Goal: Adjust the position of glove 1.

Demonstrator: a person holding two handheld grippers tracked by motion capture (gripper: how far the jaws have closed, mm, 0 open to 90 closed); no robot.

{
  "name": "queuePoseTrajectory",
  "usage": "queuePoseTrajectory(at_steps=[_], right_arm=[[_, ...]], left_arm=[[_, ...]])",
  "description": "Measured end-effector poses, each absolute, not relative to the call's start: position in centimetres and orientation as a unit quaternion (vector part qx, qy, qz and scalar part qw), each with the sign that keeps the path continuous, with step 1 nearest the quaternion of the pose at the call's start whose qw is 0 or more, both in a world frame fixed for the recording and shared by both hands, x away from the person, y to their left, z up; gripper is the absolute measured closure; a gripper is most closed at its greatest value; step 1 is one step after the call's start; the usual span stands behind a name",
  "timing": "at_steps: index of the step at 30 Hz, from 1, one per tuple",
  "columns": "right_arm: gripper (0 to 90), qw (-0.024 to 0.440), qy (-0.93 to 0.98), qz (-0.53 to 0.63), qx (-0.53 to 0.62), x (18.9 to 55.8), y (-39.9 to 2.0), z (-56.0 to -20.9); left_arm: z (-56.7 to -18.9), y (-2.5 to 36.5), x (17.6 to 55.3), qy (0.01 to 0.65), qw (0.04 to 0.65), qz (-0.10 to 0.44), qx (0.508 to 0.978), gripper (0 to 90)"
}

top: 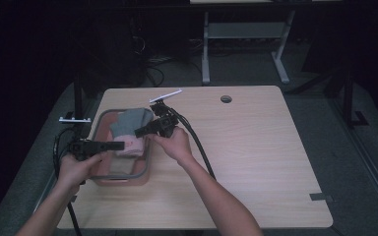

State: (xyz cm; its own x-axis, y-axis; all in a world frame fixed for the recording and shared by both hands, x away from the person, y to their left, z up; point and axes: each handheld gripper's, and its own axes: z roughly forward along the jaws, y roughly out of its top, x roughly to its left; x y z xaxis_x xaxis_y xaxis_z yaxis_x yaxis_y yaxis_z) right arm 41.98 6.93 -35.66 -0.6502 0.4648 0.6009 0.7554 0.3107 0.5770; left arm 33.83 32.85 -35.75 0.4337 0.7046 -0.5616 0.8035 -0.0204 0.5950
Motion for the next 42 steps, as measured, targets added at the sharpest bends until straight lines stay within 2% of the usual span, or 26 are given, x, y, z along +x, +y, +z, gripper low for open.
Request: queuePoseTrajectory(at_steps=[17, 26, 37, 42], right_arm=[[73.0, 0.185, -0.796, -0.428, -0.385, 42.5, 8.8, -36.9], [71.3, 0.182, -0.805, -0.416, -0.382, 42.7, 9.1, -37.3], [73.0, 0.160, -0.808, -0.417, -0.383, 42.9, 8.3, -36.9], [71.3, 0.156, -0.812, -0.416, -0.379, 42.7, 8.1, -36.6]], left_arm=[[-37.1, 34.5, 33.5, 0.549, 0.456, -0.059, 0.698, 68.2], [-38.1, 34.8, 33.6, 0.554, 0.450, -0.058, 0.698, 68.2], [-39.8, 35.4, 33.8, 0.582, 0.394, -0.048, 0.710, 67.1], [-39.4, 35.3, 33.9, 0.581, 0.382, -0.036, 0.718, 62.3]])
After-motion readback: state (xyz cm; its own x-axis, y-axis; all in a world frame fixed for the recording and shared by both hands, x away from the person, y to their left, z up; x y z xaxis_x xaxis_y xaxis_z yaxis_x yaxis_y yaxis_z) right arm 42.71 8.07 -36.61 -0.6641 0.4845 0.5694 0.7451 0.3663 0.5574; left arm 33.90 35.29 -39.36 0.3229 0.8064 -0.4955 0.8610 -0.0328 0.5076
